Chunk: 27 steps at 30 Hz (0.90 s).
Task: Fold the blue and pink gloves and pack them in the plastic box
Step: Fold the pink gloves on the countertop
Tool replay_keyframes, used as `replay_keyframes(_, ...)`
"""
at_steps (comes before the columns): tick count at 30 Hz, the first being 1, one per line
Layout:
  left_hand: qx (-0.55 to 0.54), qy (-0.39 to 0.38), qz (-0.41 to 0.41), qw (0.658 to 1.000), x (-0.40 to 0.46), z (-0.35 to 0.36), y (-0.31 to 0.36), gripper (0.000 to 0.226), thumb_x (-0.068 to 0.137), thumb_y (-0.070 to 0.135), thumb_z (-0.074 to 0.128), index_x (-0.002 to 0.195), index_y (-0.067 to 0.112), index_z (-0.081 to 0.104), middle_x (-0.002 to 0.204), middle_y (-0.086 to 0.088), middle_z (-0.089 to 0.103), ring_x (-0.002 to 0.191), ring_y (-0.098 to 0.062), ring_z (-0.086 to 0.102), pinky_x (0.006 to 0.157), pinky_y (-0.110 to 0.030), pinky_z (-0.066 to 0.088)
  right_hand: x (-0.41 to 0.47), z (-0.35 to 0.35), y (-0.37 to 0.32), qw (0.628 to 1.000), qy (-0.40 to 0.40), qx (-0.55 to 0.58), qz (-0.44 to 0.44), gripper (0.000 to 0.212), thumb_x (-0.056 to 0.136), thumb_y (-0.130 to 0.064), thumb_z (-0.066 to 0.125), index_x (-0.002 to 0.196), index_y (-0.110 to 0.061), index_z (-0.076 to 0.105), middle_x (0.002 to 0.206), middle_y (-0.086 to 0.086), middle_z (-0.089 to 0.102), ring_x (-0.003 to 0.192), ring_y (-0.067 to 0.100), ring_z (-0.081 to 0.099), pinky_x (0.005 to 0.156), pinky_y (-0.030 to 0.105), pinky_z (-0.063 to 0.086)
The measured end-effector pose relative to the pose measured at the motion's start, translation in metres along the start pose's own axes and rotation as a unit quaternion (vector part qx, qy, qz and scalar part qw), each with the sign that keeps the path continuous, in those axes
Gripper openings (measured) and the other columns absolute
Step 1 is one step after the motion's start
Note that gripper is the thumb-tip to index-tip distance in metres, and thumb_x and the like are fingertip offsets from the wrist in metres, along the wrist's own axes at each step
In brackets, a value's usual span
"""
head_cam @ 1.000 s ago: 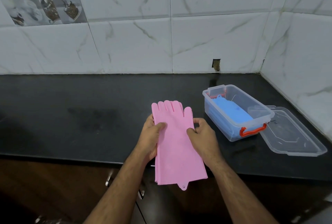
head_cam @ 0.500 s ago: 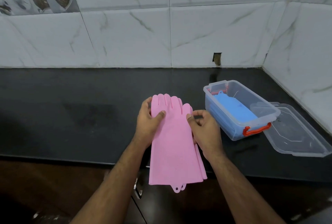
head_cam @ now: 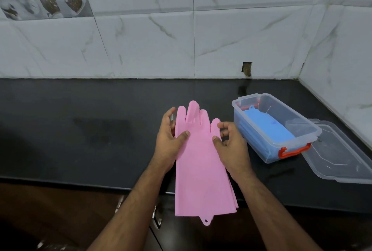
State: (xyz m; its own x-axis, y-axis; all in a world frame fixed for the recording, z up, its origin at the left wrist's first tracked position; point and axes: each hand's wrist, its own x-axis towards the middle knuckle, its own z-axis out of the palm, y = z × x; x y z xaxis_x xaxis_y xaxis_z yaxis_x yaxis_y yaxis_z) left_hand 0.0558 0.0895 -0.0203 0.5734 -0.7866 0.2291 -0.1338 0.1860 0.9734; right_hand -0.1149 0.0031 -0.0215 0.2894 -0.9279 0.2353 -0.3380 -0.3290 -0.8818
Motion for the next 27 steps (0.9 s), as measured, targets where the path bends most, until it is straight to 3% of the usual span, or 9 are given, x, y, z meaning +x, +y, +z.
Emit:
replay_keyframes(6, 0.055, 0.077, -0.03, 0.995, 0.0027, 0.0027, -0.0029, 0.052, 0.09, 0.011, 0.07, 0.133, 0.032, 0.05, 0.118, 0.01, 0.068, 0.107, -0.011, 0.069, 0.095, -0.042, 0.059, 0.0014, 0.0007, -0.0004, 1.0, -0.001, -0.011, 0.014, 0.034, 0.093, -0.019, 0.072, 0.124, -0.025, 0.059, 0.098, -0.013, 0.064, 0.084, 0.004, 0.063, 0.072, 0.017, 0.051)
replay_keyframes(13, 0.036, 0.109, 0.003, 0.993, 0.0012, 0.0039, -0.0002, 0.039, 0.09, 0.007, 0.067, 0.123, 0.026, 0.058, 0.111, 0.003, 0.072, 0.101, -0.021, 0.069, 0.086, -0.037, 0.06, 0.0006, -0.0016, -0.0032, 1.0, 0.027, 0.016, 0.0, 0.031, 0.095, -0.017, 0.07, 0.123, -0.025, 0.062, 0.098, -0.015, 0.063, 0.089, 0.003, 0.063, 0.071, 0.008, 0.043)
replay_keyframes(19, 0.093, 0.133, 0.0, 0.987, 0.0011, 0.0031, -0.0023, 0.033, 0.09, 0.017, 0.068, 0.12, 0.026, 0.06, 0.109, 0.015, 0.07, 0.094, -0.001, 0.068, 0.085, -0.03, 0.06, 0.0, -0.0028, -0.003, 1.0, 0.009, -0.01, 0.011, 0.035, 0.096, -0.013, 0.066, 0.13, -0.019, 0.064, 0.109, -0.009, 0.068, 0.099, 0.009, 0.064, 0.092, 0.026, 0.053)
replay_keyframes(27, 0.169, 0.111, -0.015, 0.979, 0.0047, 0.0048, -0.0025, 0.036, 0.094, 0.013, 0.061, 0.126, 0.029, 0.062, 0.109, 0.024, 0.068, 0.094, 0.014, 0.064, 0.072, -0.004, 0.049, 0.0011, -0.0016, -0.0009, 1.0, 0.012, -0.015, 0.023, 0.029, 0.093, -0.016, 0.068, 0.121, -0.022, 0.064, 0.082, -0.009, 0.068, 0.079, 0.005, 0.065, 0.07, 0.017, 0.049)
